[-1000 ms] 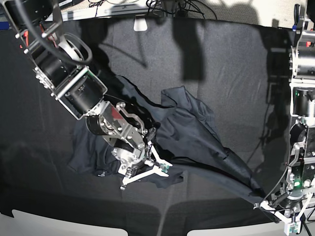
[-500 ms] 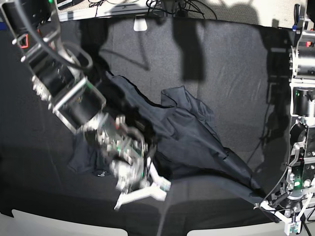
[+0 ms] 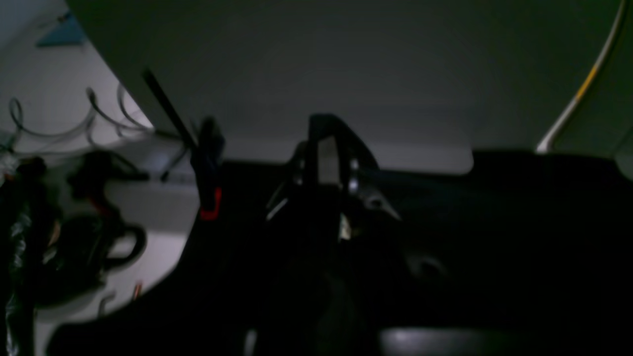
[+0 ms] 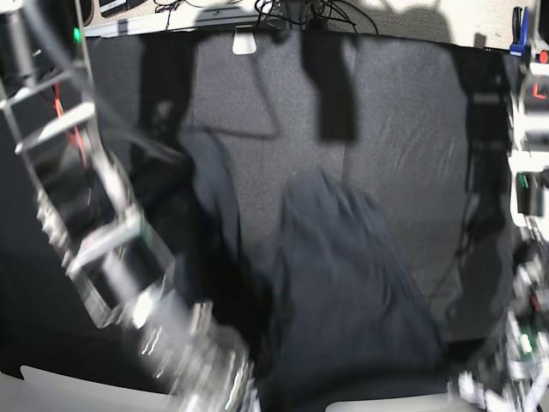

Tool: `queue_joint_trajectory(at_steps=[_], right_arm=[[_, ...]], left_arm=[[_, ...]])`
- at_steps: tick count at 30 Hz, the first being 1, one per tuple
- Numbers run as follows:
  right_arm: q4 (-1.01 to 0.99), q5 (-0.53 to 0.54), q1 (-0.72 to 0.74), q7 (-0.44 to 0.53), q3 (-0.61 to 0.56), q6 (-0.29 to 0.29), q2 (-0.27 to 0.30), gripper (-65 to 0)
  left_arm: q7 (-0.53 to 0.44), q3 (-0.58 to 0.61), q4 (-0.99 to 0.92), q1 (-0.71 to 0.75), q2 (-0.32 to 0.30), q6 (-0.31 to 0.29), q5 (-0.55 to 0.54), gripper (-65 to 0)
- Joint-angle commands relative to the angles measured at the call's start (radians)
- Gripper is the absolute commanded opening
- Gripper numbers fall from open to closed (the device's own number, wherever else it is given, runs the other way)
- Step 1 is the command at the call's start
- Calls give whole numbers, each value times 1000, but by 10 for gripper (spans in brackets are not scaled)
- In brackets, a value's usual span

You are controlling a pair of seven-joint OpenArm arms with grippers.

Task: Layout the t-shirt on the table in an organized manner, then fold the t-shirt properly
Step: 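Lift the shirt high with both grippers holding opposite edges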

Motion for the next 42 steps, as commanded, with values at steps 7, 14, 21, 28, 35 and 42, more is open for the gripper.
queue_joint_trajectory(at_steps=[7, 14, 21, 28, 35, 42], right_arm=[[20, -24, 91, -18, 308, 76, -57, -650], [21, -19, 57, 15, 373, 252, -88, -650], [21, 95, 125, 23, 374, 241, -88, -650], [21, 263, 188, -34, 375, 227, -88, -650], [20, 305, 188, -61, 375, 227, -85, -650], [20, 188, 188, -100, 375, 231, -82, -650]], left_arm=[[-26, -6, 19, -108, -11, -11, 10, -650], [-14, -6, 19, -107, -11, -12, 10, -650], [-95, -6, 19, -145, -12, -11, 10, -650], [-107, -6, 19, -192, -11, -11, 10, -650], [-107, -6, 19, -261, -11, -11, 9, -650], [-111, -6, 19, -278, -11, -11, 10, -650]])
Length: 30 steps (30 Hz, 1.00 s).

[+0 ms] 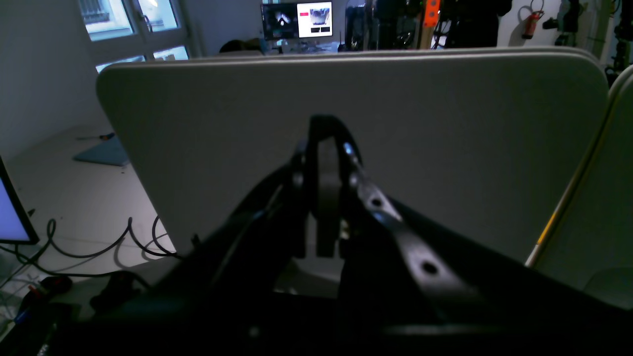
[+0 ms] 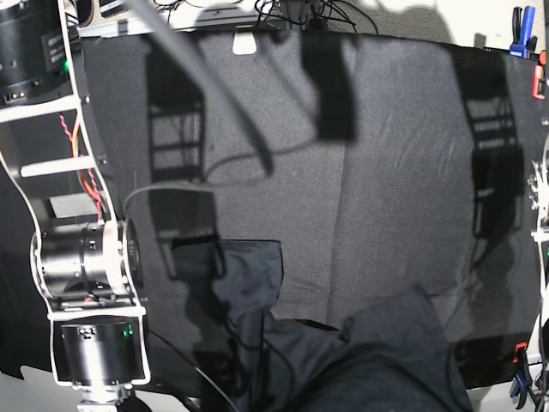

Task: Layout the t-shirt on the table in an organized manner, then fold the t-shirt properly
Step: 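Lift the shirt high with both grippers holding opposite edges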

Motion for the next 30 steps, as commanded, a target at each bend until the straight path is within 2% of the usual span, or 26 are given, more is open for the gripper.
queue_joint_trajectory(at_steps=[1, 5, 8, 10, 12, 15, 17, 20, 30], right_arm=[[17, -39, 51, 66, 5, -8, 1, -650], [17, -113, 51, 78, 5, -11, 11, -650], [17, -77, 51, 61, 6, -11, 17, -650], [17, -33, 51, 60, 16, -7, 17, -650], [17, 19, 51, 59, 33, 21, 16, -650], [17, 77, 51, 59, 49, 78, 14, -650], [17, 78, 51, 58, 50, 96, 14, -650], [17, 78, 51, 57, 50, 123, 14, -650], [20, 130, -166, 31, 49, 196, 14, -650]], left_arm=[[-33, -6, 17, -43, -8, -11, 2, -650], [-116, -6, 17, -44, -8, -11, 3, -650], [-112, -6, 17, -42, -8, -11, 2, -650], [-72, -6, 17, -38, -8, -11, 2, -650], [0, -6, 17, -37, -8, -11, 2, -650], [213, -6, 17, -39, -8, -11, 3, -650], [346, -6, 17, -38, -8, -11, 2, -650], [492, -6, 17, -38, -8, -11, 2, -650], [723, -6, 17, -26, -8, -12, 2, -650]])
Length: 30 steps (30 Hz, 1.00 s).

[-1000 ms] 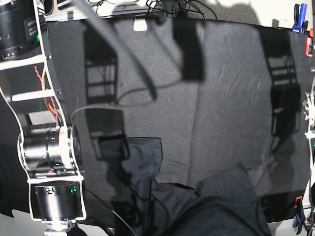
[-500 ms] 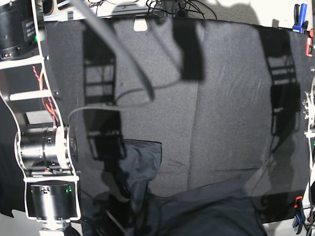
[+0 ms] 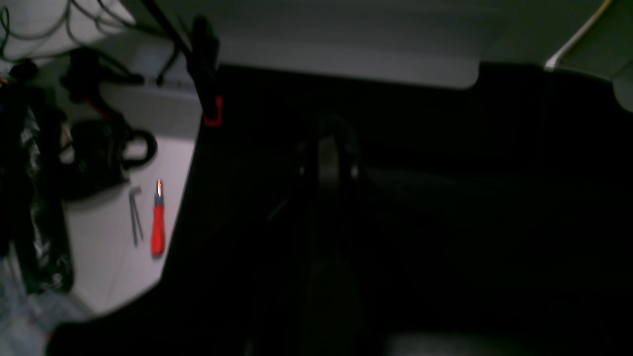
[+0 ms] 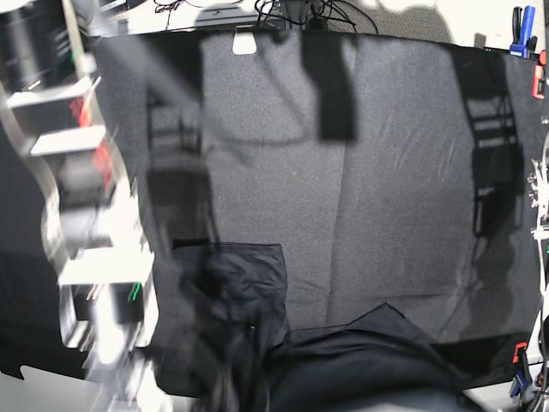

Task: Layout the t-shirt on the table in an organized manner, then fold the t-shirt properly
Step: 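Lift the shirt high with both grippers holding opposite edges, then lay the held shirt flat on the table and release both grippers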

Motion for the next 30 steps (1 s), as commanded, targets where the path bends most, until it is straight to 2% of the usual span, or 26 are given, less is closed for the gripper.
queue_joint_trajectory(at_steps=[1, 4, 6, 9, 13, 18, 22, 27, 30], right_arm=[[24, 10, 46, 39, 4, 38, 0, -650], [51, 10, -14, 34, 5, 58, 0, -650], [93, 17, -53, 12, 5, 64, 0, -650], [192, 97, -115, -37, 6, 83, 3, -650], [385, 175, -218, -115, 6, 110, 2, -650], [575, 182, -372, -154, 6, 116, 3, -650], [668, 181, -509, -171, 7, 134, 6, -650], [829, 181, -695, -187, 48, 150, 17, -650], [902, 182, -806, -190, 104, 151, 17, -650]], left_arm=[[-1, -6, 17, -32, -6, -12, 2, -650], [24, -6, 17, 6, -6, -24, 2, -650], [24, -6, 17, 43, -6, -59, 2, -650], [24, -6, 17, 104, -6, -95, 2, -650], [9, -6, 17, 183, -6, -95, 2, -650], [-14, -6, 17, 264, -16, -109, 3, -650], [-6, -6, 17, 327, -50, -109, 2, -650], [2, -6, 17, 422, -124, -107, 2, -650], [47, -6, 19, 478, -166, -76, -54, -650]])
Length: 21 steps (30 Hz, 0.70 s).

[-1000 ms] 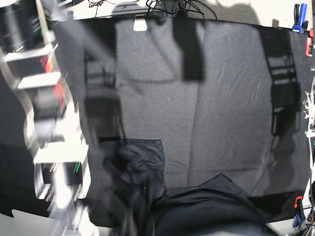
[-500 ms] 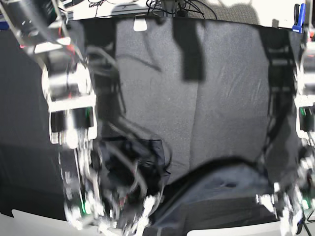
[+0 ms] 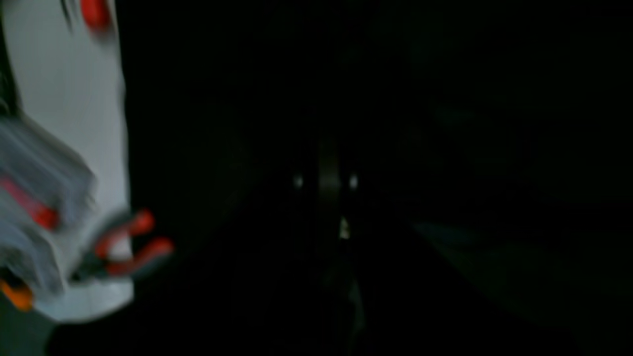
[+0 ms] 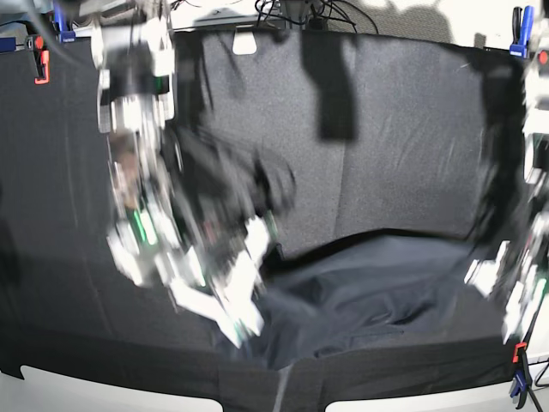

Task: Layout the t-shirt on the table in an organized manner, then fold the t-shirt properly
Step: 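Lay the held shirt flat on the table and release both grippers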

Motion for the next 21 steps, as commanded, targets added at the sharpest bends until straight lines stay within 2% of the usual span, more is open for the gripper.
queue_joint_trajectory(at_steps=[1, 3, 11, 17, 21], right_arm=[[35, 9, -9, 17, 23, 43, 1, -650], [60, 16, -76, 14, 62, 66, 3, -650], [75, 19, -282, 24, 158, 95, 3, -650], [75, 12, -404, 29, 199, 98, 3, -650], [75, 12, -477, 29, 226, 118, 3, -650]], left_arm=[[-1, -6, 24, -15, -27, 5, -28, -650], [-3, -6, 42, 26, -43, 2, -66, -650], [0, -6, 228, 229, -61, 0, -65, -650], [16, -6, 430, 406, -93, 2, -3, -650], [19, -6, 537, 516, -131, 37, 48, -650]])
